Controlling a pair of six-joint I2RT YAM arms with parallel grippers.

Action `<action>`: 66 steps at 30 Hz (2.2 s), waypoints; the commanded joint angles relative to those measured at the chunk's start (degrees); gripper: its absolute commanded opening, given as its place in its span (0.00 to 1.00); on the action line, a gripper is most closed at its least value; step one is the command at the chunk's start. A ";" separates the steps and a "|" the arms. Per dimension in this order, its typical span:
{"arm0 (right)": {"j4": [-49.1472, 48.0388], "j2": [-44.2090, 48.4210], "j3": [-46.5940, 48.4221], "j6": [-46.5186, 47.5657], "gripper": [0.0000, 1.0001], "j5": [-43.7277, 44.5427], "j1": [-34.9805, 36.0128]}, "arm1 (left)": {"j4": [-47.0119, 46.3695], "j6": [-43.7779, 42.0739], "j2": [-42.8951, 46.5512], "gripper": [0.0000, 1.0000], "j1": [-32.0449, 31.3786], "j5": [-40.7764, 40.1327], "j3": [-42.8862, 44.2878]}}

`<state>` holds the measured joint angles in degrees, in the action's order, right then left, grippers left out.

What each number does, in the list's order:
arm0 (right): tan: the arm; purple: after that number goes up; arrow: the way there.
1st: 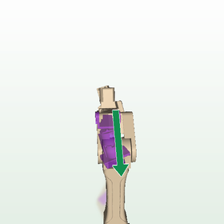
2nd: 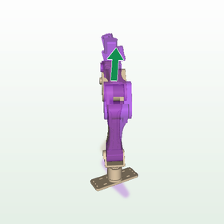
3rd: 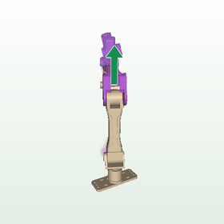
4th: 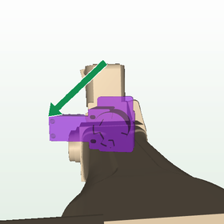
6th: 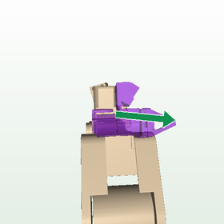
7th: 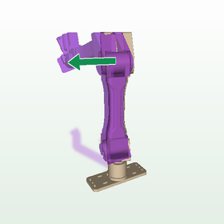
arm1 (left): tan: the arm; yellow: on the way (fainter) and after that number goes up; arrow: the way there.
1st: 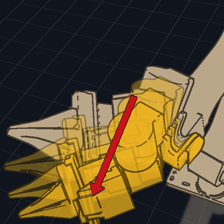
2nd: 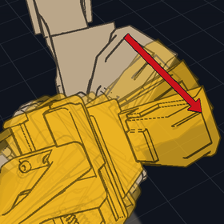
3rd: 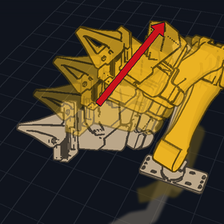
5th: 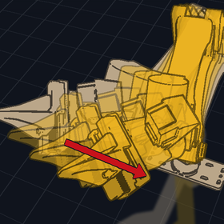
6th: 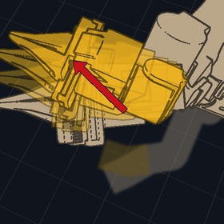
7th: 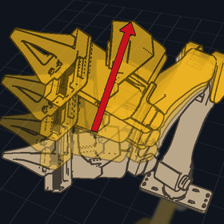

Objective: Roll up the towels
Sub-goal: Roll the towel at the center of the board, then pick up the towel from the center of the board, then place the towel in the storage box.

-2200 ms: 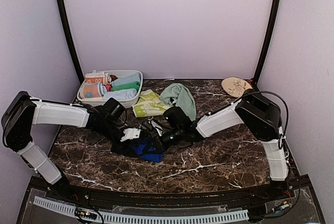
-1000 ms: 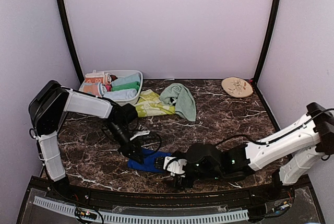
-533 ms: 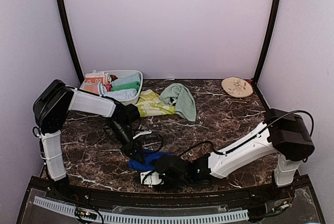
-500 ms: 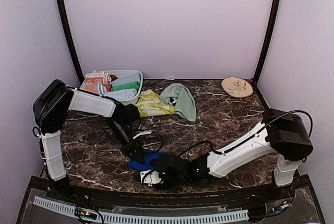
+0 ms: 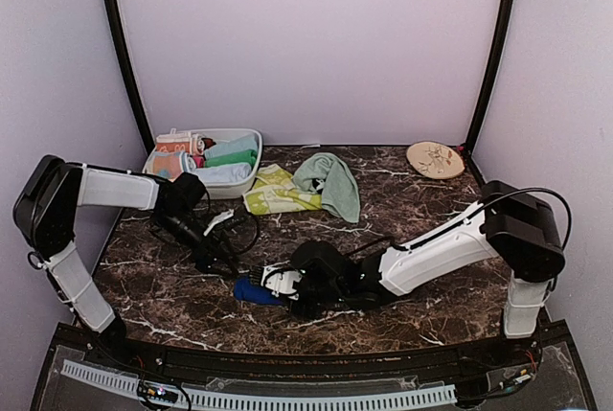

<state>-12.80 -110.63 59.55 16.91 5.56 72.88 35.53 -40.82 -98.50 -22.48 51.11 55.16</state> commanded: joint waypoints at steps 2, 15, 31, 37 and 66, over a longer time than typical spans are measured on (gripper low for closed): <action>6.47 -1.29 0.40 -9.51 0.10 -11.92 -3.92 | -4.90 -5.08 11.55 0.73 -0.39 -1.25 -4.95; 12.20 -8.85 7.45 -21.12 0.11 -29.27 -13.04 | -19.75 -7.68 19.75 0.71 -12.35 -18.53 -14.68; 18.27 -14.62 14.14 -28.52 0.14 -41.33 -16.89 | -42.38 -14.38 11.42 0.71 -27.62 -43.41 -19.74; 15.49 -14.73 14.32 -32.79 0.15 -48.79 -18.42 | -48.32 -14.56 3.67 0.57 -28.41 -52.28 -20.01; 9.33 21.70 2.62 -28.75 0.61 -30.54 -38.43 | -20.46 -22.89 2.74 0.00 13.30 -46.27 32.92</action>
<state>-3.16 -88.40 67.18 -13.32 -26.72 34.04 16.34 -59.83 -89.34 -11.94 4.69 82.76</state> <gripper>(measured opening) 0.616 0.161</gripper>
